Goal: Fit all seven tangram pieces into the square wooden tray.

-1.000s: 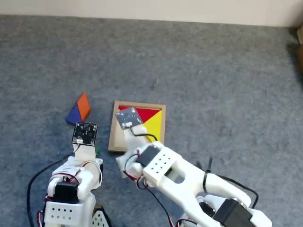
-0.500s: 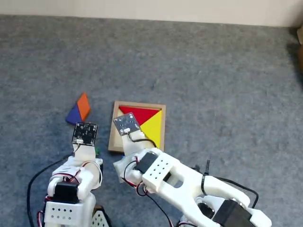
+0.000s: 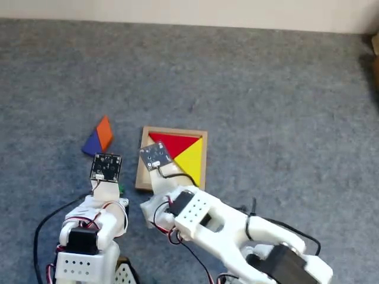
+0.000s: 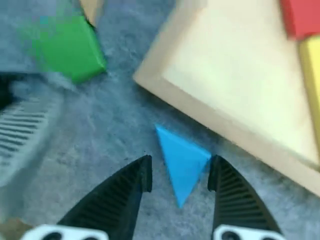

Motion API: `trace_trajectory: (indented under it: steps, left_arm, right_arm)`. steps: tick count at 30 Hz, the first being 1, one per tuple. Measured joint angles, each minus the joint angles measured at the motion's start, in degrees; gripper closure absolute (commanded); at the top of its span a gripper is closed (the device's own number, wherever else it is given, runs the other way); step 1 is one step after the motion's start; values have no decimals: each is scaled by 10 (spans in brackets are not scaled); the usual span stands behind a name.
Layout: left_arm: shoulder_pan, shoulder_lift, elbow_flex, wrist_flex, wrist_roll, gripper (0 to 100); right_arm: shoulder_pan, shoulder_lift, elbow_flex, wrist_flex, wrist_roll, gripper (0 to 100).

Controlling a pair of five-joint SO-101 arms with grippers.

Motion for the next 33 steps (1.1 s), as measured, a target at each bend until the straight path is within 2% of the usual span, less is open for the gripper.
trace_trajectory:
  steps: [17, 33]
  left_arm:
    - [0, 0, 0, 0, 0, 995]
    - [0, 0, 0, 0, 0, 995]
  right_arm:
    - [2, 31, -11, -4, 1, 810]
    - [18, 34, -11, -4, 76, 811]
